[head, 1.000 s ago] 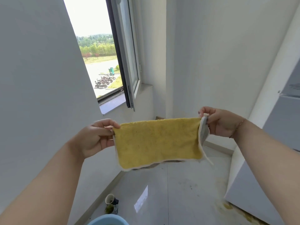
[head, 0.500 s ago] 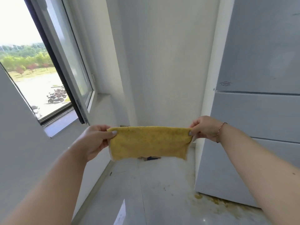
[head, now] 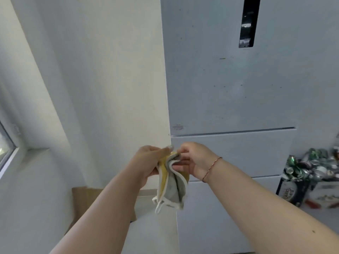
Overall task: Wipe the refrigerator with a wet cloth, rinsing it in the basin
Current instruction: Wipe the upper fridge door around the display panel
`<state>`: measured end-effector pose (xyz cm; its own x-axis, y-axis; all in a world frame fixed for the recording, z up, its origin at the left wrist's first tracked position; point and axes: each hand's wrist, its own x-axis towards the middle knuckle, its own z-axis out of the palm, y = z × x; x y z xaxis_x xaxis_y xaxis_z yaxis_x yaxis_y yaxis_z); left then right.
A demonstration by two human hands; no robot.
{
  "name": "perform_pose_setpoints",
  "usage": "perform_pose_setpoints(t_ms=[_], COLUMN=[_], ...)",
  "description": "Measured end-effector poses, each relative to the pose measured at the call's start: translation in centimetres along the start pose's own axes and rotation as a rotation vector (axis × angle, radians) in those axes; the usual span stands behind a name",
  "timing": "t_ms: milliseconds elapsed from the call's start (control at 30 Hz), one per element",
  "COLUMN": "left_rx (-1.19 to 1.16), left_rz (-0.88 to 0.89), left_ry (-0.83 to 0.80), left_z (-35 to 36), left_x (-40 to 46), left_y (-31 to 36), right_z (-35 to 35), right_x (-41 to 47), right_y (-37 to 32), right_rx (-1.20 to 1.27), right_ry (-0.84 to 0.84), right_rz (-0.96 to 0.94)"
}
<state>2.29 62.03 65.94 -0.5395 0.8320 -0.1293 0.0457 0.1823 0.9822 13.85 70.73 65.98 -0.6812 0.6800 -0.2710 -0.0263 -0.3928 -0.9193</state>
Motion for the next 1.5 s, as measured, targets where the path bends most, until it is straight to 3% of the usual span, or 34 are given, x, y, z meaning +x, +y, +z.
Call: perform_pose_setpoints(t_ms=[100, 200, 267, 333, 400, 467, 600, 733, 933, 1333, 1400, 1500], left_rx=[0.001, -0.051, -0.003, 0.120, 0.223, 0.241, 0.190, 0.091, 0.172, 0.293, 0.294, 0.278], left_rz=[0.065, 0.177, 0.276, 0.370, 0.383, 0.401, 0.620, 0.720, 0.911, 1.128, 1.134, 1.112], left_ry=[0.024, 0.115, 0.110, -0.017, -0.255, -0.382, -0.081, 0.128, 0.275, 0.433, 0.465, 0.507], left_z=[2.6, 5.3, 7.3, 9.6, 11.8, 13.4, 12.8, 10.6, 7.9, 4.7, 4.3, 4.0], left_x=[3.0, 6.2, 7.8, 8.4, 8.2, 8.2, 10.2, 12.9, 15.7, 19.7, 20.2, 21.1], left_y=[0.9, 3.3, 5.3, 7.0, 7.9, 8.6, 10.1, 12.2, 17.2, 27.6, 29.5, 32.1], right_z=[-3.9, -8.4, -10.3, -11.2, -11.6, -12.6, -14.5, -14.9, -14.4, -13.3, -13.8, -14.8], right_x=[1.7, 4.1, 5.6, 6.5, 6.8, 7.0, 7.5, 7.9, 7.8, 5.5, 5.7, 6.8], right_y=[-2.2, -4.1, -4.7, -5.1, -5.5, -6.2, -8.0, -11.3, -19.5, -32.6, -34.6, -38.0], right_rx=[-0.022, -0.105, -0.067, 0.186, 0.482, 0.651, 0.753, 0.788, 0.708, 0.403, 0.292, -0.120], right_ry=[0.030, 0.263, 0.310, 0.177, -0.002, -0.075, -0.156, -0.106, 0.005, 0.238, 0.347, 0.687], right_rz=[-0.058, -0.145, -0.151, -0.126, -0.131, -0.193, -0.410, -0.664, -0.983, -1.262, -1.346, -1.518])
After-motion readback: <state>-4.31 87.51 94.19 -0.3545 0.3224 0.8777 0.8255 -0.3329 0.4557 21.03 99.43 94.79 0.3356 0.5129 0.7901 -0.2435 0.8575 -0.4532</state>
